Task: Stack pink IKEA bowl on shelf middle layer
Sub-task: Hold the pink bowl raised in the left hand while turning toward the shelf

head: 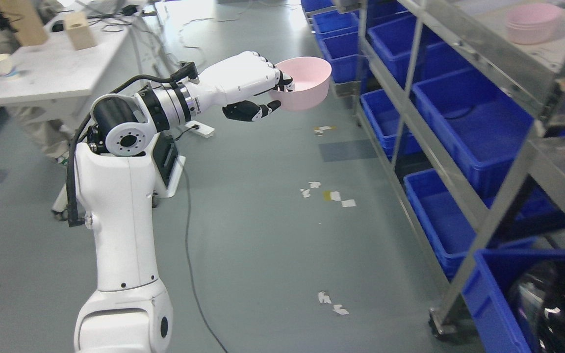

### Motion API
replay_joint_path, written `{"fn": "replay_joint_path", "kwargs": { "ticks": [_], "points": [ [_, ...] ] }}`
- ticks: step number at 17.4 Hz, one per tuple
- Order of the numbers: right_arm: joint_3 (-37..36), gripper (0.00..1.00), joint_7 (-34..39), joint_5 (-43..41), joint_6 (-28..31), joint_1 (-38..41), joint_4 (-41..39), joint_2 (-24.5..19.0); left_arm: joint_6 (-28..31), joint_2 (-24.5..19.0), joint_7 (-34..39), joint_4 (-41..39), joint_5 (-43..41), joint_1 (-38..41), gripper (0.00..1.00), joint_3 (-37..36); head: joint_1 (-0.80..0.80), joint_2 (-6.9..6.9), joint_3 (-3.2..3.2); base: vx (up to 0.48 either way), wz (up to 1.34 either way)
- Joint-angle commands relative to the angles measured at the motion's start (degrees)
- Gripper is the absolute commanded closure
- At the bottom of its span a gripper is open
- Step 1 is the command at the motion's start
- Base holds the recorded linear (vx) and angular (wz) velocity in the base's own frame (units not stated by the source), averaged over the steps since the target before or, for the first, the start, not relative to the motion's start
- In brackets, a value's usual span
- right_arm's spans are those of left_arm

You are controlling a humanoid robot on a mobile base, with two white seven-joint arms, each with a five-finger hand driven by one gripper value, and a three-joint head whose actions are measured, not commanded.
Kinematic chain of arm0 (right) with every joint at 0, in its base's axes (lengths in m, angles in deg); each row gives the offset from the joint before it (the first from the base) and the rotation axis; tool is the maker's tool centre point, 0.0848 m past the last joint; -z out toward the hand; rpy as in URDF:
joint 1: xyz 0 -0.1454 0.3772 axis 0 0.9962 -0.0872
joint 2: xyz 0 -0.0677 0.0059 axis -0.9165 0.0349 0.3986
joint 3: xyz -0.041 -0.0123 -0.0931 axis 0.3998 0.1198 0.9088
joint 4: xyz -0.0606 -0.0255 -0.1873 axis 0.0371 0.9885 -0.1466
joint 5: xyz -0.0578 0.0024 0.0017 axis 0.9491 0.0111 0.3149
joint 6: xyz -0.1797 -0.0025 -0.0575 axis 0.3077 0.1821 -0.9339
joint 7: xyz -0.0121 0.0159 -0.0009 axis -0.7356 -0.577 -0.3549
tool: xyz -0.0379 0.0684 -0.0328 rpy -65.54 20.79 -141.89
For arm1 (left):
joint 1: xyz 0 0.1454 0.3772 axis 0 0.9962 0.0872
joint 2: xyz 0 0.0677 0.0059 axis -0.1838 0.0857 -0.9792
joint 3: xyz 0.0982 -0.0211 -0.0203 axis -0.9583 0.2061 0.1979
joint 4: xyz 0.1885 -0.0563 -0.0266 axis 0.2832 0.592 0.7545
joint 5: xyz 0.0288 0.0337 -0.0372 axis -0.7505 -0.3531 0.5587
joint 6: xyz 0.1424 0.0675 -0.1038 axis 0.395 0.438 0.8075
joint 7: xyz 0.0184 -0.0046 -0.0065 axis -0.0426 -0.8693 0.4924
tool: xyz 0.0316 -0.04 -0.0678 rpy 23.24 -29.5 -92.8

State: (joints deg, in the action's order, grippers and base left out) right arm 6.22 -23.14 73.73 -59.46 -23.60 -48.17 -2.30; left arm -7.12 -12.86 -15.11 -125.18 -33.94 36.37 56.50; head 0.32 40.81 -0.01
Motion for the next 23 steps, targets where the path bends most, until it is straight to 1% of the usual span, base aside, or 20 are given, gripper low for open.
{"fn": "replay_joint_path", "kwargs": {
  "ticks": [1,5,10,23],
  "points": [
    [0.0,0.00,-0.1,0.0,0.0,1.2,-1.0,1.0,0.0,-1.0,0.2,-0.8,-0.1,0.1,1.00,0.7,0.00,0.00,0.00,0.124,1.00],
    [0.0,0.00,-0.1,0.0,0.0,1.2,-1.0,1.0,0.0,-1.0,0.3,-0.8,-0.1,-0.2,1.00,0.7,0.00,0.00,0.00,0.146,0.64],
    [0.0,0.00,-0.1,0.0,0.0,1.2,-1.0,1.0,0.0,-1.0,0.3,-0.8,0.0,-0.2,0.99,0.9,0.00,0.00,0.00,0.268,0.27],
    [0.0,0.00,-0.1,0.0,0.0,1.2,-1.0,1.0,0.0,-1.0,0.4,-0.6,-0.1,-0.5,0.99,0.7,0.00,0.00,0.00,0.347,-0.01]
  ]
}}
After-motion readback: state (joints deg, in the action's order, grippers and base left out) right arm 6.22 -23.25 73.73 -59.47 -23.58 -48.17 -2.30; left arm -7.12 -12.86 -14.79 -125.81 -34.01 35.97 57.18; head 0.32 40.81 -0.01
